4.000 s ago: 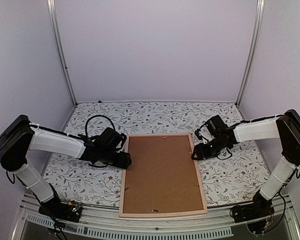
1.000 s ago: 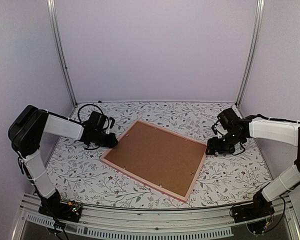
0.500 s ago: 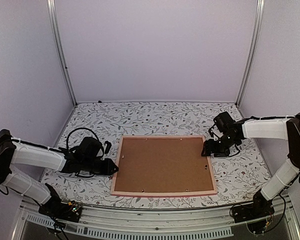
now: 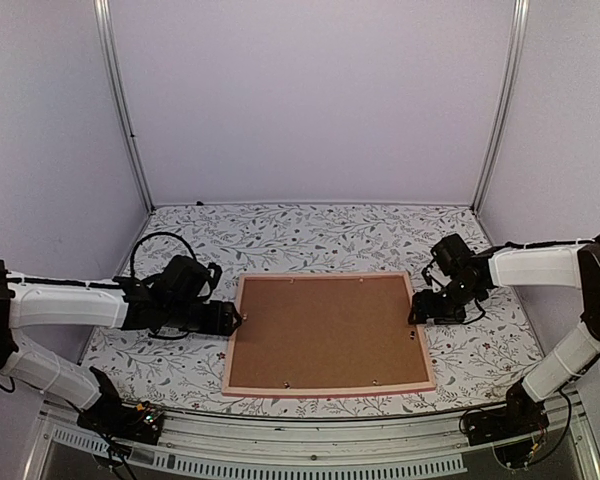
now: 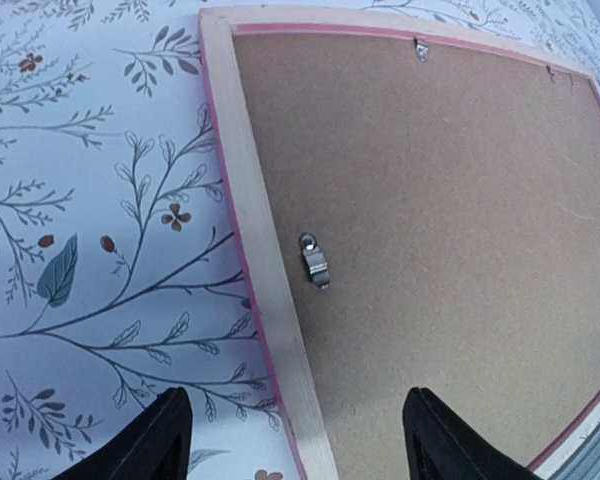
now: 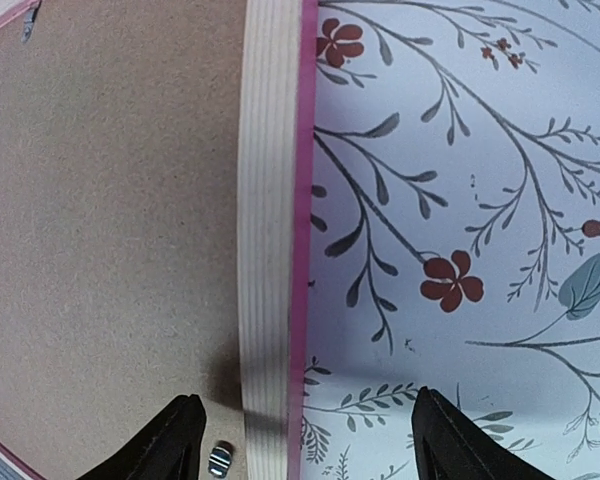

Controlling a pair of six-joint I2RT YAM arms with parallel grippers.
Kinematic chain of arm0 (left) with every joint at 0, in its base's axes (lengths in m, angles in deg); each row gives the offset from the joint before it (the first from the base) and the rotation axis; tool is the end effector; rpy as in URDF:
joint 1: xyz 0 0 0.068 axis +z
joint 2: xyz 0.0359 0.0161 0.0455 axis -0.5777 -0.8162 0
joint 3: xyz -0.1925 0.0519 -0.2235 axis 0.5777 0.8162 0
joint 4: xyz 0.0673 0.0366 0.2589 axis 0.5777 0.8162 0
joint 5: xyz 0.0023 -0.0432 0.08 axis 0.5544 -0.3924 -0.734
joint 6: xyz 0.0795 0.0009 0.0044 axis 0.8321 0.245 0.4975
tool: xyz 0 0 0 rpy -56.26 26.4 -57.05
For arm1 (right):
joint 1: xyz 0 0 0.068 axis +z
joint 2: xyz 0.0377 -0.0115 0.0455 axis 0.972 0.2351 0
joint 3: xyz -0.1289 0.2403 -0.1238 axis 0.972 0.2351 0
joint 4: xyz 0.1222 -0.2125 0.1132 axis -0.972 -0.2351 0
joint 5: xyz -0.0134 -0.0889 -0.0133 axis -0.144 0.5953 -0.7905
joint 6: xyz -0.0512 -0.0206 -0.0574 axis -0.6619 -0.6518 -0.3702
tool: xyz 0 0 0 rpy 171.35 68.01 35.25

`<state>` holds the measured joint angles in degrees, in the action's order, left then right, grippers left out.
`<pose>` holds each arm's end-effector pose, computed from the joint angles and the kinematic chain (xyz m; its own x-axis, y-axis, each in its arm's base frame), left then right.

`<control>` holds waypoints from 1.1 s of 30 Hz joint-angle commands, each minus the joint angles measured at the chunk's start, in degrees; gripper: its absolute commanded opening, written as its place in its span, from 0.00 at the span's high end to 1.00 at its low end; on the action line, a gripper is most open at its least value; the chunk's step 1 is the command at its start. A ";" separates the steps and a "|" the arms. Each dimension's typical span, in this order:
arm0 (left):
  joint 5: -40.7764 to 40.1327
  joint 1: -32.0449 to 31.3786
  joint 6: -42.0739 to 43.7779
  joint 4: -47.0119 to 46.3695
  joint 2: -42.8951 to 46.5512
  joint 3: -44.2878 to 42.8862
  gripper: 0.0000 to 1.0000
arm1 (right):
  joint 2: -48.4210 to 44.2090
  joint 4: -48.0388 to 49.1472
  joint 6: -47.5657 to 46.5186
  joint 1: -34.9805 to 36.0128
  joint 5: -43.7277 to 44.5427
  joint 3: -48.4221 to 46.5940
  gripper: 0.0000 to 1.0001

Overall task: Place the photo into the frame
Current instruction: Press the fastener onto the backboard.

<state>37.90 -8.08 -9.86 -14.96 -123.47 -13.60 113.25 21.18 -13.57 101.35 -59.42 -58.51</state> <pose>0.1902 -0.1717 0.1607 -0.8460 -0.0220 -0.5327 0.1726 0.9340 -0.3127 0.2543 0.1271 0.1435 -0.9652 -0.0460 -0.2576 -0.1047 0.9700 0.2194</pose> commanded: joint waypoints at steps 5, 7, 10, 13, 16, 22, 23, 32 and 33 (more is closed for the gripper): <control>-2.75 -0.05 5.54 0.16 -7.13 -6.77 0.25 | -4.99 -0.33 0.95 2.24 -1.08 3.51 0.28; -2.85 -0.04 5.93 -0.05 -8.66 -7.37 0.25 | -5.22 0.00 1.71 2.86 -1.55 3.97 0.29; -2.98 0.04 6.45 -0.24 -10.90 -7.85 0.24 | -5.28 1.25 2.64 3.72 -2.45 4.98 0.32; -3.18 0.10 6.63 -0.89 -12.30 -7.99 0.24 | -5.02 2.01 3.01 3.88 -2.72 5.59 0.35; -3.28 0.26 6.75 -1.18 -13.06 -8.13 0.24 | -4.50 2.59 3.16 3.90 -3.06 5.72 0.39; -3.69 0.37 7.02 -1.12 -13.21 -8.05 0.24 | -3.90 3.28 3.37 3.93 -3.41 5.61 0.49; -3.77 0.35 7.02 -1.08 -13.17 -7.97 0.24 | -3.84 3.19 3.38 3.89 -3.36 5.68 0.50; -3.86 0.48 7.23 -1.15 -13.25 -7.83 0.24 | -4.48 1.85 3.01 3.90 -3.14 6.31 0.61; -3.87 0.48 7.27 -1.08 -13.28 -7.72 0.24 | -4.53 1.88 2.95 3.88 -3.23 6.44 0.62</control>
<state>34.67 -7.93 -3.26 -15.18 -136.40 -20.58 109.14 23.32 -10.58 104.91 -62.41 -53.16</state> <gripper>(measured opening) 0.756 0.398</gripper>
